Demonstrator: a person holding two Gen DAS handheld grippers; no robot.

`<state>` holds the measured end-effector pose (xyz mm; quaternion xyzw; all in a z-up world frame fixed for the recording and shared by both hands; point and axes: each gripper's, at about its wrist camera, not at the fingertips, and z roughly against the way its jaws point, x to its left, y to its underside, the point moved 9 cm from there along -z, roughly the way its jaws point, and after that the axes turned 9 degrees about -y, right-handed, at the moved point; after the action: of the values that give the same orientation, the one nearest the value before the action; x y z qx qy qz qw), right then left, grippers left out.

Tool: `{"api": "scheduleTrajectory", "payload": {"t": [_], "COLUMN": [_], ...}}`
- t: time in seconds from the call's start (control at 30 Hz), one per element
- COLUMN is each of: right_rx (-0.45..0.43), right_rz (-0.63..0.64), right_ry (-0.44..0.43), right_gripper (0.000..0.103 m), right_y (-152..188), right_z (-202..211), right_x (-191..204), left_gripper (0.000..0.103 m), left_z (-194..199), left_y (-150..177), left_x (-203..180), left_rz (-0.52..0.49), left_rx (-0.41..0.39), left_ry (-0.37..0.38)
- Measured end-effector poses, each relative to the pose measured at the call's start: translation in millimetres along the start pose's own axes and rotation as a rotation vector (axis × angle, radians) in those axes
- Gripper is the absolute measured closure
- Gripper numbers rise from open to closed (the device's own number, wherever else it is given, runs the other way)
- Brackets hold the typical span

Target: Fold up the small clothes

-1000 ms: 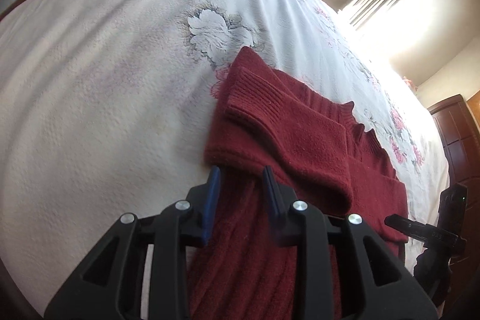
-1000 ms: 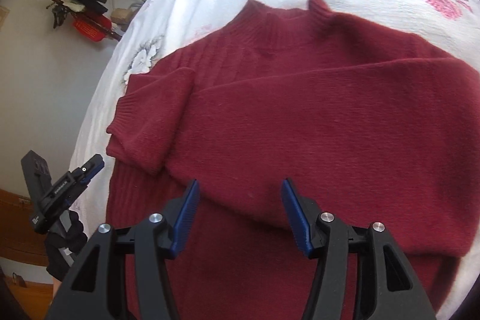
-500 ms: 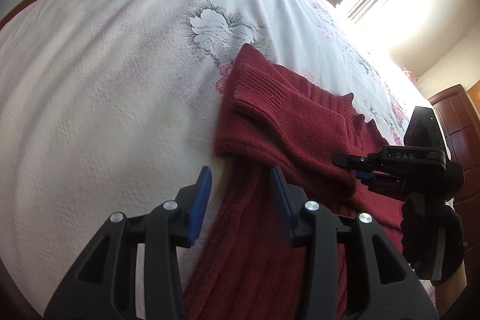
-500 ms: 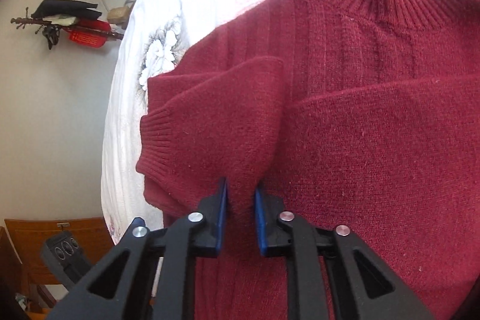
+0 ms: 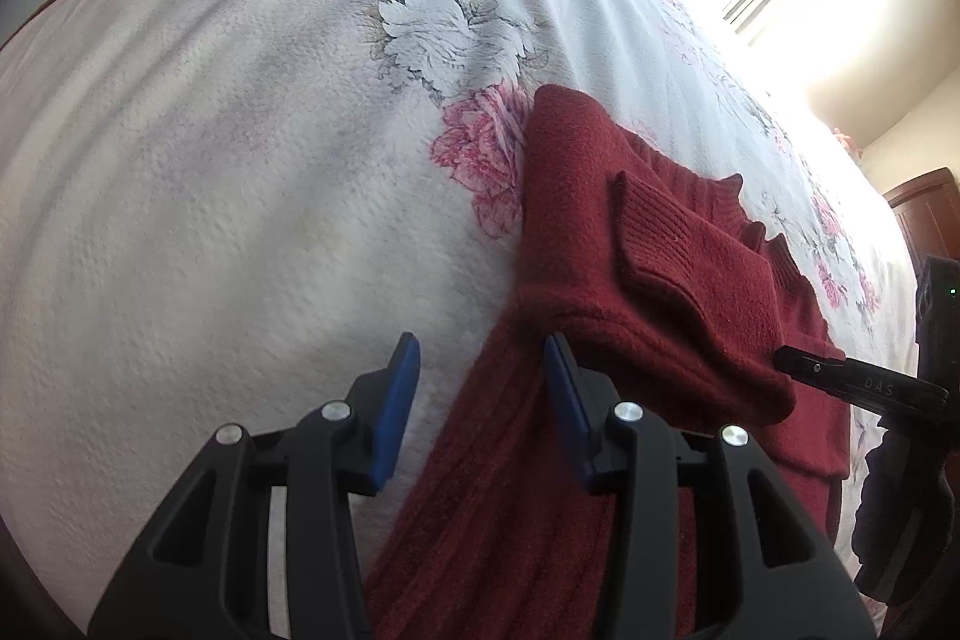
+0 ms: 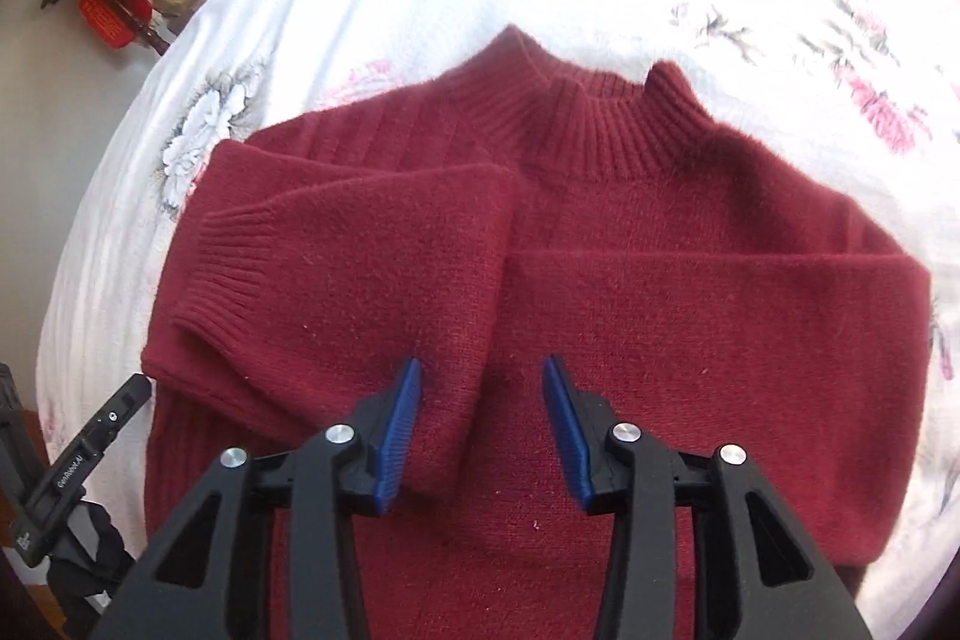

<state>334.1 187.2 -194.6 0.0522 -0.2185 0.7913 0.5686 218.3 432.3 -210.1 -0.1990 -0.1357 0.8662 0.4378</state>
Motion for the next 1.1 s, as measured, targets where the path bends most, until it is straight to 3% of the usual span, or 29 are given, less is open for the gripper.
{"api": "scheduleTrajectory", "payload": {"t": [0.1, 0.17, 0.27, 0.47, 0.53, 0.57, 0.67, 0.93, 1.1], "right_rx": [-0.041, -0.013, 0.041, 0.126, 0.168, 0.176, 0.162, -0.021, -0.117], "right_rz": [0.118, 0.195, 0.273, 0.308, 0.317, 0.324, 0.318, 0.102, -0.005], "right_ry": [-0.02, -0.06, -0.065, -0.006, 0.031, 0.063, 0.061, -0.18, -0.204], "right_gripper": [0.058, 0.048, 0.046, 0.046, 0.052, 0.069, 0.094, 0.095, 0.095], "right_y": [-8, -5, -4, -2, 1, 1, -4, -23, -14], "right_z": [12, 7, -15, -57, -71, -74, -71, 15, 58], "right_x": [39, 71, 111, 138, 132, 127, 117, 66, 0], "left_gripper": [0.059, 0.058, 0.056, 0.053, 0.053, 0.053, 0.053, 0.053, 0.053], "left_z": [6, 10, 15, 18, 15, 13, 10, 11, 19], "left_y": [0, 2, 7, 25, 30, 32, 35, 30, 22], "left_x": [6, 10, 11, 12, 14, 15, 16, 7, -12], "left_rz": [-0.002, 0.001, -0.007, -0.055, -0.05, -0.046, -0.043, -0.063, -0.098], "left_rx": [-0.015, -0.019, -0.017, -0.017, -0.003, 0.003, 0.008, -0.002, -0.046], "left_ry": [-0.016, -0.019, -0.018, -0.035, -0.033, -0.032, -0.037, -0.04, -0.048]}}
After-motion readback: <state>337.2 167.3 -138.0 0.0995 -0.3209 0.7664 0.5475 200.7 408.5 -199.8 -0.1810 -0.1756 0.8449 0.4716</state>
